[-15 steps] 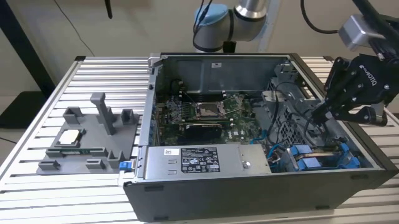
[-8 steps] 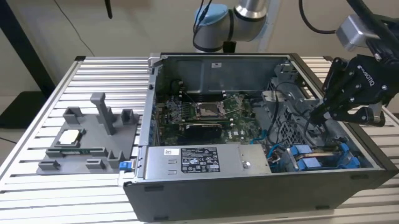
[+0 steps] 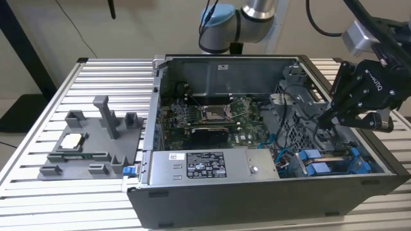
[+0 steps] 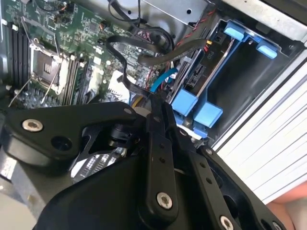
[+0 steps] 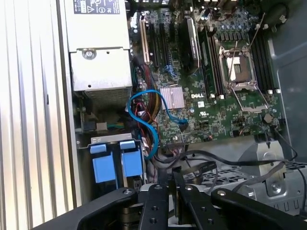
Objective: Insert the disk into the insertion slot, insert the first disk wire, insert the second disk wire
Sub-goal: 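Insert the second disk wire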
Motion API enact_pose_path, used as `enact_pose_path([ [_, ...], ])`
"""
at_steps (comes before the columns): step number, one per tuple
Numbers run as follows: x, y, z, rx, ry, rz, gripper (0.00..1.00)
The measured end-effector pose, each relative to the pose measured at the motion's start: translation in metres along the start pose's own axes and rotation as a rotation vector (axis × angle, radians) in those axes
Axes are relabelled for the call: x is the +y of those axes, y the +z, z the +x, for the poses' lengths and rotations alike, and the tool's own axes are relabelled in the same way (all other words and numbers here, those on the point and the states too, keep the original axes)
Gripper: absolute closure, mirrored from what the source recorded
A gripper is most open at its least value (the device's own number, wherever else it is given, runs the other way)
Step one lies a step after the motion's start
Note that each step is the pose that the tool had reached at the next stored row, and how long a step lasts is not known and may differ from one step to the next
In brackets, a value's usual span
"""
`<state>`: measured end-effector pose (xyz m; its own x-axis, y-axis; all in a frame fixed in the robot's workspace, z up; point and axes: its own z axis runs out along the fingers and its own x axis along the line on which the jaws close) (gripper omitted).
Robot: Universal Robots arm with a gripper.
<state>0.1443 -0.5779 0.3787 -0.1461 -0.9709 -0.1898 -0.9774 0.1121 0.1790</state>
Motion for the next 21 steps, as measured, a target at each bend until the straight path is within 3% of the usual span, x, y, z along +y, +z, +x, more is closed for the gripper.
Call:
enact_pose_path([
  [6, 0.0008, 0.0057, 0.0013, -0.0013, -0.004, 0.0193, 0.84],
  [15, 0.0007, 0.0066, 0.0015, -0.0016, -0.005, 0.0212, 0.84],
  [21, 0.0002, 0.0107, 0.0024, 0.0, -0.007, 0.0336, 0.84],
])
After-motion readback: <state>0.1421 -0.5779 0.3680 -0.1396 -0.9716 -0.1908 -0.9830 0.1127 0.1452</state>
